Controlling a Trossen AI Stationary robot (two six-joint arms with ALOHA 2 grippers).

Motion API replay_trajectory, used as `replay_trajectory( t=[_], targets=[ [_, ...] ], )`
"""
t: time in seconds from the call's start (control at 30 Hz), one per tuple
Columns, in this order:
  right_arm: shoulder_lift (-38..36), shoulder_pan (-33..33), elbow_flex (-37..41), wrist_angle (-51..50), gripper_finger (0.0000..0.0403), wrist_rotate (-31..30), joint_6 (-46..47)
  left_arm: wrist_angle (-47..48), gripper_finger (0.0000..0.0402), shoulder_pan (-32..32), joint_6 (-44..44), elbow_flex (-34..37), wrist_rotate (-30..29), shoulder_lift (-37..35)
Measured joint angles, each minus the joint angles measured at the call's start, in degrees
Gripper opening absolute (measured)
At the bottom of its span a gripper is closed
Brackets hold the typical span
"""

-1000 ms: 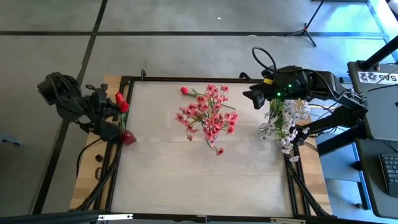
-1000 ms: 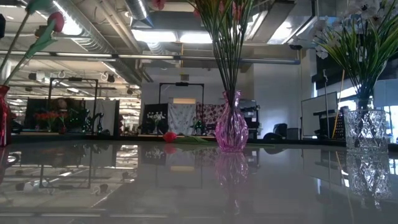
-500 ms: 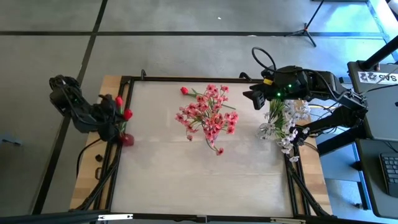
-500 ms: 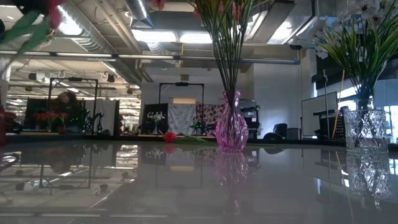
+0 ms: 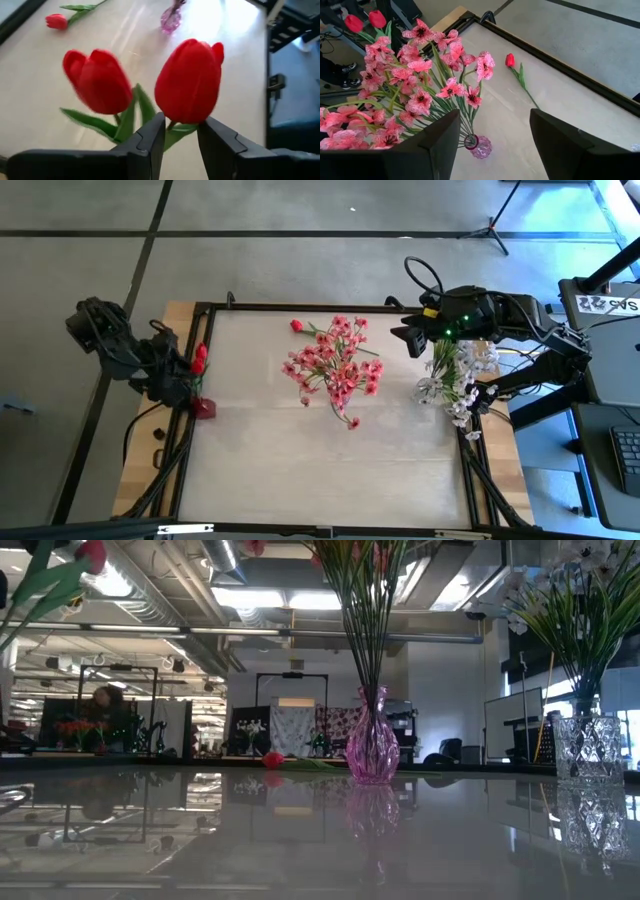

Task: Sort flowers into vase by color
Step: Put the bottom red flower into the red vase, then put the red flower into the red vase

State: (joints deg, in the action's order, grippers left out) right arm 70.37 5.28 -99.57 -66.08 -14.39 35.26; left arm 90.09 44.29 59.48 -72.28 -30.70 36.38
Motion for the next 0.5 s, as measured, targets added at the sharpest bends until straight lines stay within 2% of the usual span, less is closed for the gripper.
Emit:
replay_trajectory(
  t=[0.33,0.5],
  targets=[
    [0.00,0.00,0.00,-0.02,0.0239,0.04,-1.45,-0.08,0.0103,0.01,-4.52,-12.32,2.17,6.04],
    [0.00,0.00,0.00,-0.02,0.0239,0.07,-2.75,-0.12,0.0103,0.01,-9.67,-20.13,-0.75,10.55]
  ],
)
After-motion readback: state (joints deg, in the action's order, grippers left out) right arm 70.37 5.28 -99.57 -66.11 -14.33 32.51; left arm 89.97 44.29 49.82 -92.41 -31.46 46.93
